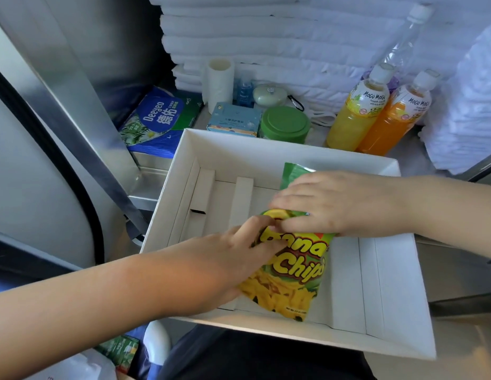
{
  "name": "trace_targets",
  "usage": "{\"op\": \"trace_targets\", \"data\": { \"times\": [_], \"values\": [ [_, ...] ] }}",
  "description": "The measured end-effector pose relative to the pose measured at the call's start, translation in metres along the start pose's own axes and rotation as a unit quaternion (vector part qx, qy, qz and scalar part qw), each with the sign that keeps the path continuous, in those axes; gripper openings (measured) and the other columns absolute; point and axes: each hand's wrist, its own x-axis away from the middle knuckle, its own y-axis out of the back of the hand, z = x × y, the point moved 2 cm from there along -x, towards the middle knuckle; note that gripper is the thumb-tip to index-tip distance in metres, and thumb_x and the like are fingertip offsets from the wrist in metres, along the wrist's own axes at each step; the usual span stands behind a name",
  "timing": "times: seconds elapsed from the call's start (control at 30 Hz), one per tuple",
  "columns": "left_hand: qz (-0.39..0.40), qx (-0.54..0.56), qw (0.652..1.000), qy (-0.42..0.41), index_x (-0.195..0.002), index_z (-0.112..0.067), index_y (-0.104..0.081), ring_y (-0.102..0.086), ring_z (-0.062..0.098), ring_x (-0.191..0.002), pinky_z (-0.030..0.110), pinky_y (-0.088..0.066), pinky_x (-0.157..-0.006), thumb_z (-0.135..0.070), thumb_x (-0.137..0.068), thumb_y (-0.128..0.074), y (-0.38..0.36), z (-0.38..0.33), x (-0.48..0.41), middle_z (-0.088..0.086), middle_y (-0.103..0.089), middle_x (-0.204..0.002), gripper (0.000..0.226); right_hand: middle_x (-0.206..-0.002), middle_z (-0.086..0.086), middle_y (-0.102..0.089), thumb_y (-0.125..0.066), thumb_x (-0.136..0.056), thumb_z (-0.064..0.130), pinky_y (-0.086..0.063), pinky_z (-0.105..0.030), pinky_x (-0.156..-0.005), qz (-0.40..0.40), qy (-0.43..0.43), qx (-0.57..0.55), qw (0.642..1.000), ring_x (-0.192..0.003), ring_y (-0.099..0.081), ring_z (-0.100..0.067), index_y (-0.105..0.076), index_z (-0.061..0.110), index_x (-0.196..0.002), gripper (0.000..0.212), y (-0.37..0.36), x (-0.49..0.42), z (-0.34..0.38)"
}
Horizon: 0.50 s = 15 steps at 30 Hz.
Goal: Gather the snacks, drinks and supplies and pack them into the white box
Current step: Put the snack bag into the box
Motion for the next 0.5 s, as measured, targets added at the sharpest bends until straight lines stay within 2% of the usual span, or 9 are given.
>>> {"op": "trace_targets", "data": {
  "times": [0.1, 0.17, 0.23, 0.33, 0.43, 0.5],
  "values": [
    [0.035, 0.027, 0.999, 0.003, -0.137, -0.037, -0.001, -0.053, 0.027, -0.104, 0.042, -0.051, -0.083, -0.028, -0.083, -0.061, -0.003, 0.002, 0.0, -0.006, 0.002, -0.141, 0.081, -0.126, -0.012, -0.053, -0.063, -0.079, 0.01, -0.04, -0.042, -0.099, 0.004, 0.016, -0.019, 1.0, -0.117, -0.052, -0.028, -0.051, 0.016, -0.126, 0.048, -0.002, 0.0, 0.001],
    [0.05, 0.03, 0.998, 0.007, -0.138, -0.039, -0.001, -0.055, 0.022, -0.094, 0.04, -0.052, -0.079, -0.029, -0.083, -0.061, -0.007, 0.005, 0.001, -0.008, 0.001, -0.142, 0.081, -0.129, -0.013, -0.052, -0.061, -0.078, 0.009, -0.039, -0.042, -0.102, 0.013, 0.021, -0.025, 0.999, -0.119, -0.051, -0.028, -0.05, 0.015, -0.126, 0.049, -0.003, 0.0, -0.001],
    [0.064, 0.038, 0.997, 0.009, -0.138, -0.04, -0.001, -0.049, 0.013, -0.087, 0.034, -0.05, -0.076, -0.03, -0.083, -0.06, -0.009, 0.008, 0.003, -0.011, -0.004, -0.14, 0.082, -0.132, -0.013, -0.051, -0.06, -0.079, 0.008, -0.036, -0.042, -0.106, 0.021, 0.022, -0.029, 0.999, -0.122, -0.051, -0.028, -0.05, 0.015, -0.128, 0.05, -0.006, -0.001, -0.002],
    [0.086, 0.054, 0.995, 0.007, -0.138, -0.045, 0.001, -0.045, 0.01, -0.095, 0.03, -0.046, -0.077, -0.033, -0.084, -0.057, -0.013, 0.008, 0.005, -0.014, -0.01, -0.137, 0.08, -0.135, -0.013, -0.048, -0.059, -0.081, 0.005, -0.028, -0.041, -0.11, 0.031, 0.029, -0.041, 0.998, -0.123, -0.049, -0.028, -0.047, 0.016, -0.133, 0.055, -0.011, -0.002, -0.003],
    [0.116, 0.042, 0.992, 0.006, -0.14, -0.045, -0.002, -0.047, 0.012, -0.095, 0.024, -0.037, -0.074, -0.036, -0.086, -0.058, -0.014, 0.01, 0.002, -0.016, -0.009, -0.138, 0.078, -0.134, -0.015, -0.048, -0.055, -0.072, 0.001, -0.031, -0.042, -0.108, 0.044, 0.047, -0.036, 0.997, -0.125, -0.048, -0.03, -0.045, 0.014, -0.132, 0.063, -0.014, -0.01, -0.003],
    [0.139, 0.041, 0.989, 0.014, -0.144, -0.038, -0.008, -0.051, 0.016, -0.103, 0.028, -0.044, -0.077, -0.032, -0.087, -0.057, -0.012, 0.007, 0.0, -0.01, -0.014, -0.143, 0.075, -0.132, -0.017, -0.049, -0.061, -0.067, 0.0, -0.034, -0.044, -0.106, 0.058, 0.057, -0.035, 0.996, -0.124, -0.048, -0.032, -0.046, 0.012, -0.131, 0.067, -0.018, -0.017, -0.001]
  ]
}}
